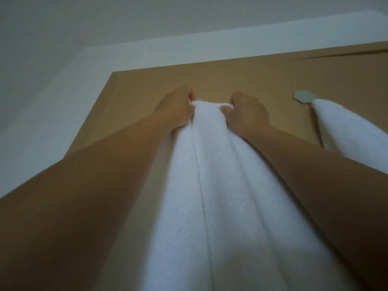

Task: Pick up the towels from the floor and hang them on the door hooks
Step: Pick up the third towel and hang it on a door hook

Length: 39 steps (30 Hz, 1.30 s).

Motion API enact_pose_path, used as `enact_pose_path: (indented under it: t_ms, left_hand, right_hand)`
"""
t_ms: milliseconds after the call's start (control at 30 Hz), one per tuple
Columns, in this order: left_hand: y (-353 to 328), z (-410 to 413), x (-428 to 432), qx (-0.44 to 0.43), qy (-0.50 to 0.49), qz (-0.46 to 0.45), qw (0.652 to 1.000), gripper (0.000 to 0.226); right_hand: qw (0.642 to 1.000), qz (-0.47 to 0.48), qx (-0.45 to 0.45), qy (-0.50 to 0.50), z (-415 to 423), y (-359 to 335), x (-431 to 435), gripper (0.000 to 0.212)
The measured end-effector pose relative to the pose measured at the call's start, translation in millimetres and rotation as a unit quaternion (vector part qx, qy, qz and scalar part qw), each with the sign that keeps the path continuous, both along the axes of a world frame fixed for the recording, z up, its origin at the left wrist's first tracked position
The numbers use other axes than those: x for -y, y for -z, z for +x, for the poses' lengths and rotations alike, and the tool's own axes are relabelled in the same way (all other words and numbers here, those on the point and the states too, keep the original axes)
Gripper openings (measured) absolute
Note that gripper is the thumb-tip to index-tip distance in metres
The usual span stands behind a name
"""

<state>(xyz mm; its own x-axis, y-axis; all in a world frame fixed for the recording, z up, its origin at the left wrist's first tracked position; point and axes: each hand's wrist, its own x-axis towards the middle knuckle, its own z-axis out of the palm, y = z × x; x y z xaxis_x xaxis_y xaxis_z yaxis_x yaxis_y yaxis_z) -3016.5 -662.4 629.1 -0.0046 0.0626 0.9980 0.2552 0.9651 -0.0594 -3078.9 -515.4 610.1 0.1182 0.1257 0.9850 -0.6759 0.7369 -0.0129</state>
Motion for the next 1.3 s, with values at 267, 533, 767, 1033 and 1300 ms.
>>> enact_pose_path:
  t_ms: [267, 533, 767, 1033, 1300]
  left_hand:
    - [6, 21, 10, 0.112, 0.005, -0.01, 0.994, 0.018]
    - [26, 29, 1, 0.2, 0.015, 0.095, 0.975, 0.03]
    - [62, 11, -10, 0.111, 0.152, 0.195, 0.963, 0.048]
    - [155, 33, 14, 0.287, 0.349, 0.22, 0.864, 0.061]
    - [213, 58, 31, 0.338, 0.416, 0.22, 0.815, 0.044]
  right_hand:
    - [0.995, 0.045, 0.079, -0.039, 6, 2, -10, 0.028]
    - [0.961, 0.076, 0.236, -0.121, 30, 12, -7, 0.024]
    - [0.979, 0.016, 0.144, -0.147, 28, 60, 15, 0.029]
    - [0.924, -0.005, 0.139, -0.356, 49, 168, 37, 0.044]
    - [0.9, 0.065, 0.226, -0.367, 59, 213, 29, 0.06]
